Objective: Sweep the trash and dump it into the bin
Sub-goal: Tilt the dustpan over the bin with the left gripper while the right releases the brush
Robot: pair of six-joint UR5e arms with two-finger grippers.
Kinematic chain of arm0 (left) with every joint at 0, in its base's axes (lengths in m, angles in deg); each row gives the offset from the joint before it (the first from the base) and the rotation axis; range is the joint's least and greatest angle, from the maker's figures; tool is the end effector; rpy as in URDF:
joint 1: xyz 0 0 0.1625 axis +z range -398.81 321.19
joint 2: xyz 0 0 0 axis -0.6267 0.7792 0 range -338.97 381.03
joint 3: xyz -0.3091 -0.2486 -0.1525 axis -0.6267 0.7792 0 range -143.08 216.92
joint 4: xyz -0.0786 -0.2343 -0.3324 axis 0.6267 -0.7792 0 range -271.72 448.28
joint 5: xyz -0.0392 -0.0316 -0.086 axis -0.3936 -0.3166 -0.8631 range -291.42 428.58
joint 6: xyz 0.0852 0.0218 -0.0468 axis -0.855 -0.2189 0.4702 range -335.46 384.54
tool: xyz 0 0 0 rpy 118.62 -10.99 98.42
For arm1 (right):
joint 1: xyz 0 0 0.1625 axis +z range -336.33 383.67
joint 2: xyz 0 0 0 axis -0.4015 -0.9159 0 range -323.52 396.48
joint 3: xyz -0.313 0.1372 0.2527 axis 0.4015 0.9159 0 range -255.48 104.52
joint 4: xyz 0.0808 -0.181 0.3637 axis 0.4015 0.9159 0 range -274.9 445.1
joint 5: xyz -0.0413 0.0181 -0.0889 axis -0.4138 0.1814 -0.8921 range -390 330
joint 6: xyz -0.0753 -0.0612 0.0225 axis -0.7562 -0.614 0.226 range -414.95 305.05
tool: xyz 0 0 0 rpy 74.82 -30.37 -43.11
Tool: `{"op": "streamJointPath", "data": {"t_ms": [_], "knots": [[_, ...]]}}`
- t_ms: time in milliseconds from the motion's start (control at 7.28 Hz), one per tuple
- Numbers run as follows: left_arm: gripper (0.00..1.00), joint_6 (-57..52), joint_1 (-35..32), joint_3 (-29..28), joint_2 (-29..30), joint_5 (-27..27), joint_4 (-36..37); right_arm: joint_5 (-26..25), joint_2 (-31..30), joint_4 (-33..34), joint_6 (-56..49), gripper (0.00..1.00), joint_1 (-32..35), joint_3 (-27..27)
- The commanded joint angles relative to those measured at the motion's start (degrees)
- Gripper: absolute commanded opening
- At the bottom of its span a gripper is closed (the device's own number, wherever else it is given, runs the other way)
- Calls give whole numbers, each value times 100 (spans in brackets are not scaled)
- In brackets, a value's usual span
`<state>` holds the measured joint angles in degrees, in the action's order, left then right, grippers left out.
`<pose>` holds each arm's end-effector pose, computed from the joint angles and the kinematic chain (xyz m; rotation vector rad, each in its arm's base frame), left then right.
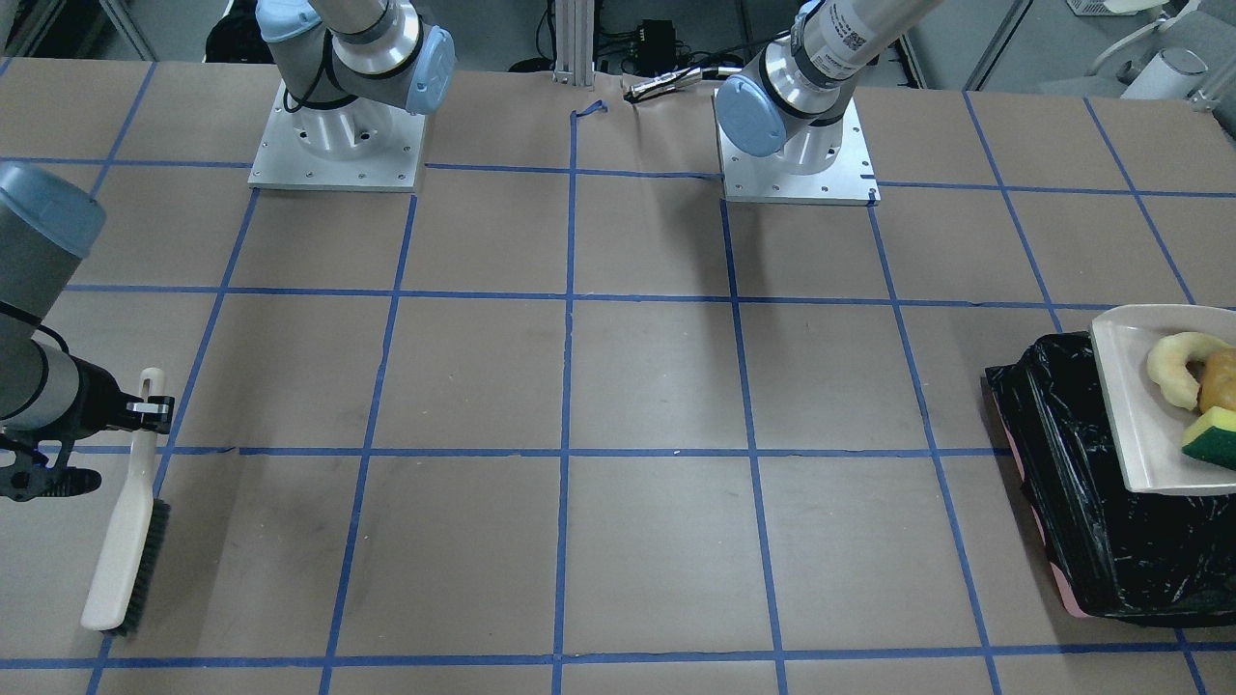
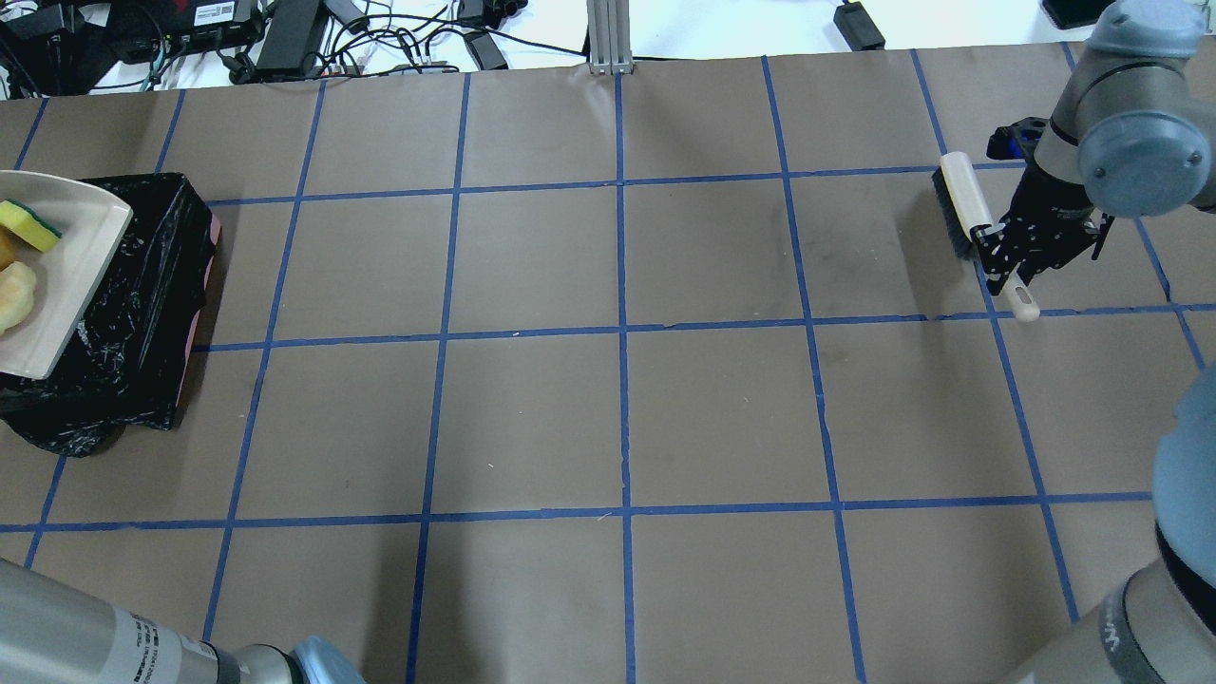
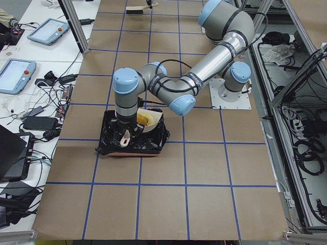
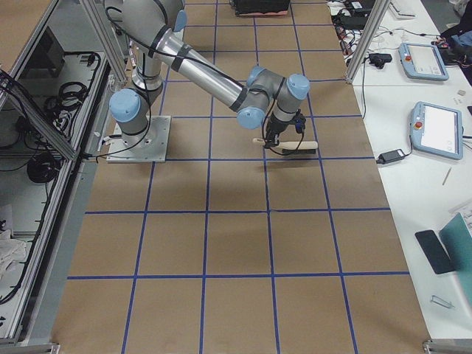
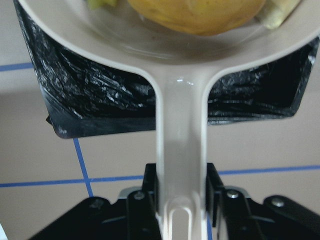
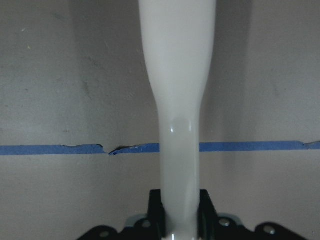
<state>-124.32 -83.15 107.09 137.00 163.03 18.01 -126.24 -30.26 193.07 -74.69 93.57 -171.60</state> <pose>0.4101 -0.5764 0.4295 2.2740 1.8194 0.1561 -0.0870 -0.5940 0.2439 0.0071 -3.0880 -0.3473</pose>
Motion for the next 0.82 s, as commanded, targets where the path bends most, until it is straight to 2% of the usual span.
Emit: {"op": "streamJointPath", "data": {"t_ms": [0,275,550,687], "knots": [[15,-398,-31,-21,171,178,400,0,12,-39,-38,0,-3,-3],[15,-703,-240,-30,171,493,742,-9,21,-48,-47,3,-3,-3],[15,-732,-425,-22,84,792,787,-9,30,-48,-39,26,-11,-3],[15,-732,-539,57,14,915,831,-9,56,-48,-38,41,-11,-3]]}}
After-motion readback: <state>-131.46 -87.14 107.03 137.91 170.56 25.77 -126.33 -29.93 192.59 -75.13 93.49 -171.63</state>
